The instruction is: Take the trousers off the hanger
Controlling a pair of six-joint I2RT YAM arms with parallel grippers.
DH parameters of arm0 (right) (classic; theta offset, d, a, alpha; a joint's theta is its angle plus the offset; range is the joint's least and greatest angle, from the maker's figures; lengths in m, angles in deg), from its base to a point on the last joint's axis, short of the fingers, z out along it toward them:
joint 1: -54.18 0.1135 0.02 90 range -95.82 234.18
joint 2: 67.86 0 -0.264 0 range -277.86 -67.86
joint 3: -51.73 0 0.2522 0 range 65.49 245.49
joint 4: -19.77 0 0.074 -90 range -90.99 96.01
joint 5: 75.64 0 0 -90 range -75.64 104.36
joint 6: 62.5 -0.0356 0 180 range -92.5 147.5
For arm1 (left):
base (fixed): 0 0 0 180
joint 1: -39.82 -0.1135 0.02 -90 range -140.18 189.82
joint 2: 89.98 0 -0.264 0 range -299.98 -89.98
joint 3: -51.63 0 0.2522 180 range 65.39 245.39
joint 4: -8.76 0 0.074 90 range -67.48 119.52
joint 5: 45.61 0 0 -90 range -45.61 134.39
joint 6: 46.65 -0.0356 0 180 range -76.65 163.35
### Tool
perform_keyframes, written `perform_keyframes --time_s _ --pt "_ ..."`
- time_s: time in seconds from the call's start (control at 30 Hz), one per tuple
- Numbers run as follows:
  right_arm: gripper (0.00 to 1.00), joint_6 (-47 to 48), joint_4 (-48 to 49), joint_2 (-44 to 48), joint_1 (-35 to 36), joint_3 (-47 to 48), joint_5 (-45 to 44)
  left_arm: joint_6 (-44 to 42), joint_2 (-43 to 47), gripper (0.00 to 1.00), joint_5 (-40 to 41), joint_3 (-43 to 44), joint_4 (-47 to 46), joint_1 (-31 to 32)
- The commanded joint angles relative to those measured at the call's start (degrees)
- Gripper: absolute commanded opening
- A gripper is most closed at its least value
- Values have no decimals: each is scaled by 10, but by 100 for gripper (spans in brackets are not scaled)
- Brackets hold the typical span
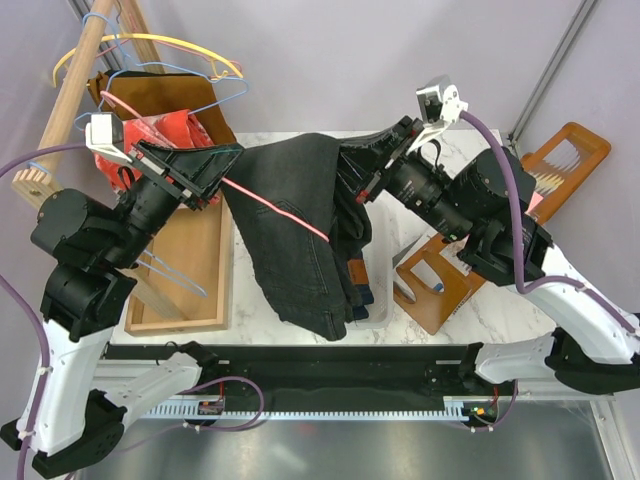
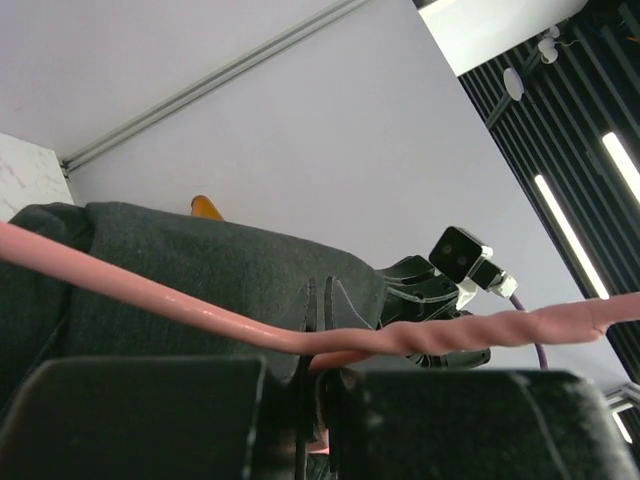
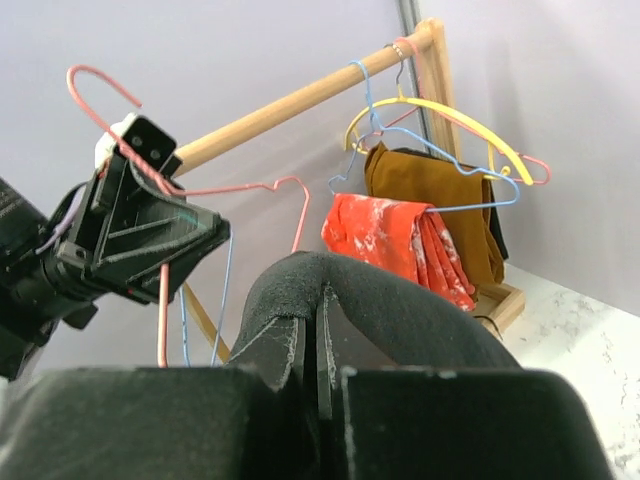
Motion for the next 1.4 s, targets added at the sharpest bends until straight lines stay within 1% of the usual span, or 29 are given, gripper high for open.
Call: perform_keyframes --time_s 0.0,0.03,0.07,0.1,0.13,0.17,0.2,0.23,0.27,0.33,0.4,0.47,0.5,0.57,0.6,0.67,0.7,0.73,0.83,0.97,1.07,1.37 --pt "0 6 50 61 -5 -33 23 9 0 2 -29 6 -28 2" --pt "0 -1 55 74 -6 -59 42 12 -3 2 -33 11 -32 2" --pt "0 -2 58 101 -6 -110 59 18 -7 2 -34 12 -44 3" --pt "0 -5 62 114 -5 -135 78 20 -11 2 -35 15 -47 1" --pt "0 -8 61 127 -6 -181 85 22 -14 2 -40 25 -49 2" --pt "0 -2 58 150 -6 -201 91 21 -18 2 -42 33 -50 1" --pt "0 2 48 159 -5 -216 122 19 -29 2 -45 40 -49 1" --pt "0 6 39 168 -6 -237 131 18 -32 2 -49 50 -49 1" --pt "2 13 35 182 -6 -245 145 20 -36 2 -51 55 -49 2" --pt "11 19 20 192 -6 -262 175 23 -43 2 -55 57 -51 2" --pt "21 22 2 201 -6 -269 173 24 -46 2 -58 58 -50 2" --pt "27 27 -9 205 -5 -269 171 29 -49 2 -61 57 -51 2" --pt "37 28 -21 207 -5 -268 171 31 -50 2 -63 57 -51 2" --pt "47 33 -32 214 -5 -272 181 31 -56 2 -69 62 -51 1" --pt "57 35 -41 216 -6 -275 187 31 -59 2 -71 64 -50 2" --pt "66 49 -58 226 -5 -282 198 31 -68 2 -80 74 -49 1" --pt "73 57 -74 228 -5 -284 206 31 -70 2 -84 77 -48 2" --pt "75 77 -80 230 -5 -288 214 33 -73 2 -90 79 -45 2" --pt "76 94 -89 233 -5 -304 200 42 -75 2 -98 78 -45 1" --pt "76 124 -92 215 -6 -295 186 44 -75 2 -100 77 -45 1" --pt "75 131 -92 195 -5 -278 208 45 -71 2 -98 74 -44 1" --pt "75 142 -81 173 -6 -251 224 45 -67 2 -92 66 -45 2"
